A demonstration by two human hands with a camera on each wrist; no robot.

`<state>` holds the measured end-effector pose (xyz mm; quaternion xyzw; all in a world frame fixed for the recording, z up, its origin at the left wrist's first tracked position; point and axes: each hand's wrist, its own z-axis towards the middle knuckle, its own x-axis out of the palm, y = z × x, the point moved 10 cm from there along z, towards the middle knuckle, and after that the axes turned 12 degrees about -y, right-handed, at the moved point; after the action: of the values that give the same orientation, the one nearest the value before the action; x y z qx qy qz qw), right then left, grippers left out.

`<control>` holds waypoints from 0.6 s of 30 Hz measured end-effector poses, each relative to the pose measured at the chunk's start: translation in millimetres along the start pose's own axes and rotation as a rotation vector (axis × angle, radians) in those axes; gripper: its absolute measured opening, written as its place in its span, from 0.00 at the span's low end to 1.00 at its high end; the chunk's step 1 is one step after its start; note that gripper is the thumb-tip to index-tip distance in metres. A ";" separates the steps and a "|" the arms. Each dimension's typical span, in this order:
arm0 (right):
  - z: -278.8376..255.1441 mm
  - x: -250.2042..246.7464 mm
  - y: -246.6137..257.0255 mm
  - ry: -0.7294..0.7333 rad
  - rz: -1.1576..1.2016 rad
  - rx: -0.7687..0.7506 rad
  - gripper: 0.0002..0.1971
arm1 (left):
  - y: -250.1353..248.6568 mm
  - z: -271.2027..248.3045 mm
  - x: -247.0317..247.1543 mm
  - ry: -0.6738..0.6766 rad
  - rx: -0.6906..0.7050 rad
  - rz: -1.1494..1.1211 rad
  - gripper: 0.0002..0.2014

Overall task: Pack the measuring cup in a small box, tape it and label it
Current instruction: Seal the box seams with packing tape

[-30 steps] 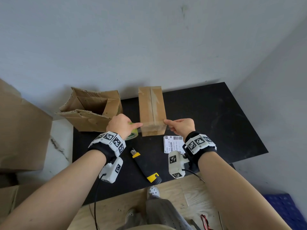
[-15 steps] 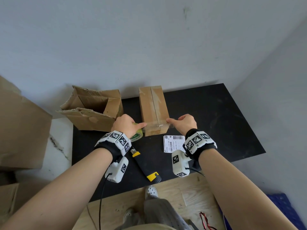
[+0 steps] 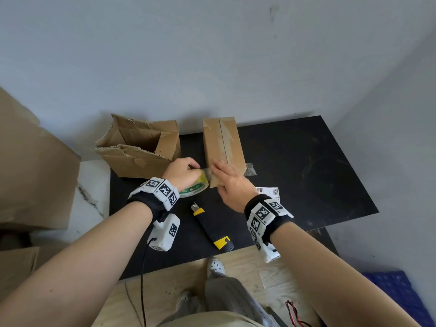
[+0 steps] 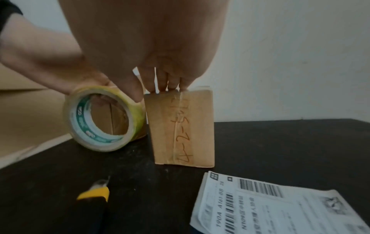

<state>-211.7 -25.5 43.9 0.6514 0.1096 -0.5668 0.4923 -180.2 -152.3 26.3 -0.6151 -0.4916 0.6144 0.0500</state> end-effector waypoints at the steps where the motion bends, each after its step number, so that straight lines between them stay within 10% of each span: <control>1: -1.1 1.7 1.3 -0.001 -0.035 -0.031 0.29 | 3.4 -3.0 1.1 0.037 -0.012 -0.061 0.09; 18: -1.9 -0.8 -1.1 -0.080 -0.048 -0.095 0.29 | 9.6 -9.9 -10.8 0.033 0.042 0.089 0.13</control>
<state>-211.6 -23.2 43.8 0.6014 0.1320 -0.5982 0.5129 -164.5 -159.1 30.0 -0.6453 -0.4497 0.6159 0.0437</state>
